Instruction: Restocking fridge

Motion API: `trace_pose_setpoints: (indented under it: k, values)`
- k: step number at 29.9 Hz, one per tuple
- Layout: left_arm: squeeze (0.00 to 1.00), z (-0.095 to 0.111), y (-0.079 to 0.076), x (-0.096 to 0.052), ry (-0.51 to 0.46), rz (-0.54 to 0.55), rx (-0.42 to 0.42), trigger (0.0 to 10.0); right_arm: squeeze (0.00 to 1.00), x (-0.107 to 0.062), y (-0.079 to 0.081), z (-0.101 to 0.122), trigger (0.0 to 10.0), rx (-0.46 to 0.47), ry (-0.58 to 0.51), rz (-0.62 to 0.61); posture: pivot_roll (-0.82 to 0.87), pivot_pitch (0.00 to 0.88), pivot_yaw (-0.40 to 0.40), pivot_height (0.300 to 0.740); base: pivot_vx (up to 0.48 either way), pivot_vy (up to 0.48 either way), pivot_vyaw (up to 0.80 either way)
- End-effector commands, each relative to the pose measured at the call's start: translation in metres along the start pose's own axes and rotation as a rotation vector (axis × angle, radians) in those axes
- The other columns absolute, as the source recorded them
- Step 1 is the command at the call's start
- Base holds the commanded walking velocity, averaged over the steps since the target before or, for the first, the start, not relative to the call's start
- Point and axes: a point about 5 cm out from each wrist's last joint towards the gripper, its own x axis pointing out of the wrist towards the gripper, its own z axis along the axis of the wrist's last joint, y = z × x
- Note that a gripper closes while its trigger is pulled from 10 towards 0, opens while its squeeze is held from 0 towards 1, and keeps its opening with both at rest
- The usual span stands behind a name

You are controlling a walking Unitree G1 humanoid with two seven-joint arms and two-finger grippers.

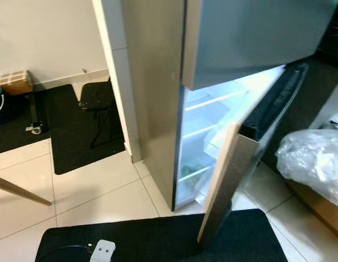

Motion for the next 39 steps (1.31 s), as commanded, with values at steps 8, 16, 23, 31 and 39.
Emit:
trace_pose_setpoints:
  k: [8,16,23,31,39]
  values:
    - [0.0,-0.01,0.005,-0.003,0.045,0.012,0.008,10.0,0.0,0.0,-0.002,0.025,10.0,-0.004,-0.105,0.001,0.02,0.032,0.024,0.74,0.0,0.0,0.77]
    - [0.0,-0.006,0.005,-0.002,0.041,0.008,0.014,10.0,0.0,0.0,0.0,0.027,10.0,-0.002,-0.109,0.006,0.02,0.028,0.03,0.74,0.0,0.0,0.77]
    - [0.0,-0.005,0.003,-0.001,0.041,0.003,0.012,10.0,0.0,0.0,0.001,0.028,10.0,-0.005,-0.111,0.009,0.02,0.025,0.025,0.74,0.0,0.0,0.77]
    - [0.0,-0.005,0.0,0.0,0.049,0.0,0.023,10.0,0.0,0.0,0.001,0.028,10.0,-0.019,-0.107,0.011,0.03,0.005,0.023,0.74,0.0,0.0,0.77]
    - [0.0,0.001,-0.001,0.001,0.041,-0.002,0.051,10.0,0.0,0.001,0.001,0.033,10.0,-0.032,-0.118,0.012,0.03,0.0,0.015,0.74,0.0,0.0,0.77]
